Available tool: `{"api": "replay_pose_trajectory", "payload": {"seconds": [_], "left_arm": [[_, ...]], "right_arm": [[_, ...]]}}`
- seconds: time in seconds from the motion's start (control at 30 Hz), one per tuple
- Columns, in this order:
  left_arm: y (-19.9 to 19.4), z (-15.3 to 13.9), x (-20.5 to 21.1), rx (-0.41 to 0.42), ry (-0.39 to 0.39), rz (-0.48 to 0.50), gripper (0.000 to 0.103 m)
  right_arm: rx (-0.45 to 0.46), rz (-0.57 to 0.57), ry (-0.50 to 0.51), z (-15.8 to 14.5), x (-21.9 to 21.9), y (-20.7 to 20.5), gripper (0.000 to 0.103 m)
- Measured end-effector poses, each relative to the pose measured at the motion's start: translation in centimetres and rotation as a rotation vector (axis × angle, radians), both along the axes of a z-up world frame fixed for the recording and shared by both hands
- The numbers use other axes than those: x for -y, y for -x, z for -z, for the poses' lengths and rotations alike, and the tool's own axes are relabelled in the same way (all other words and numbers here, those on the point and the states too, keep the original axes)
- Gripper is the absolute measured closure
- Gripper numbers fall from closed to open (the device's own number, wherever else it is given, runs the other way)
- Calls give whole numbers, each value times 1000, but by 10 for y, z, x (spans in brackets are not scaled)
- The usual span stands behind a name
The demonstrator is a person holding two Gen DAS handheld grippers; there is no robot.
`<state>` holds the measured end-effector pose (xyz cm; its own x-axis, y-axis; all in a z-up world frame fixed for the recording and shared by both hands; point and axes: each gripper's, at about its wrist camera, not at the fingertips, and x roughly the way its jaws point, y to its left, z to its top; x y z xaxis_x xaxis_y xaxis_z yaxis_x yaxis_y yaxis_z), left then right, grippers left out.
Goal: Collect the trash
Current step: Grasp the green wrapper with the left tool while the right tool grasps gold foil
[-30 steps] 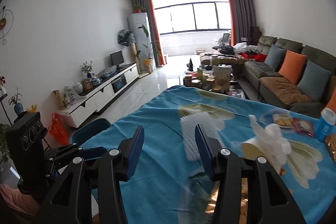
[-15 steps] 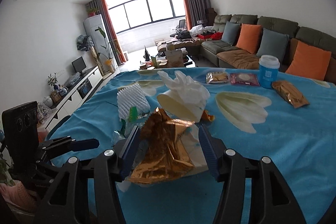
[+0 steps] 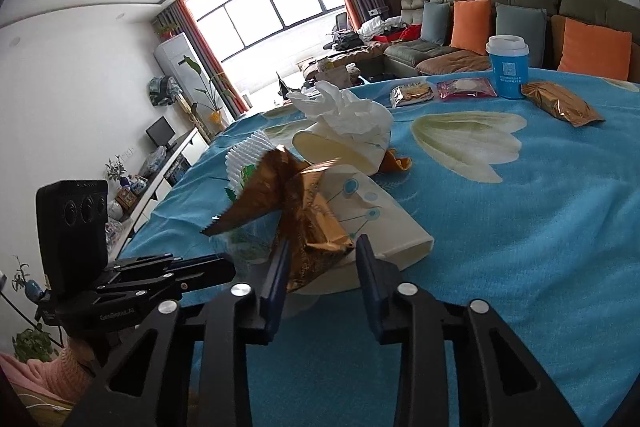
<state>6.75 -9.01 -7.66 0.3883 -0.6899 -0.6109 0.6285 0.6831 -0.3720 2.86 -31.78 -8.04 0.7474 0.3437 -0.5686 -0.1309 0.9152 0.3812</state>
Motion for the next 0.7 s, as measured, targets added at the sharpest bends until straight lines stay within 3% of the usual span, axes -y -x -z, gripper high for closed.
{"api": "replay_pose_trajectory", "payload": {"seconds": [0.13,0.7], "left_arm": [[5,-6,-5,26,20,10,102],[53,-39,-64,148,38,-45,102]], "right_arm": [[18,3,-11,-4,2,2,84],[169,65,33,-48,13,12,85]]}}
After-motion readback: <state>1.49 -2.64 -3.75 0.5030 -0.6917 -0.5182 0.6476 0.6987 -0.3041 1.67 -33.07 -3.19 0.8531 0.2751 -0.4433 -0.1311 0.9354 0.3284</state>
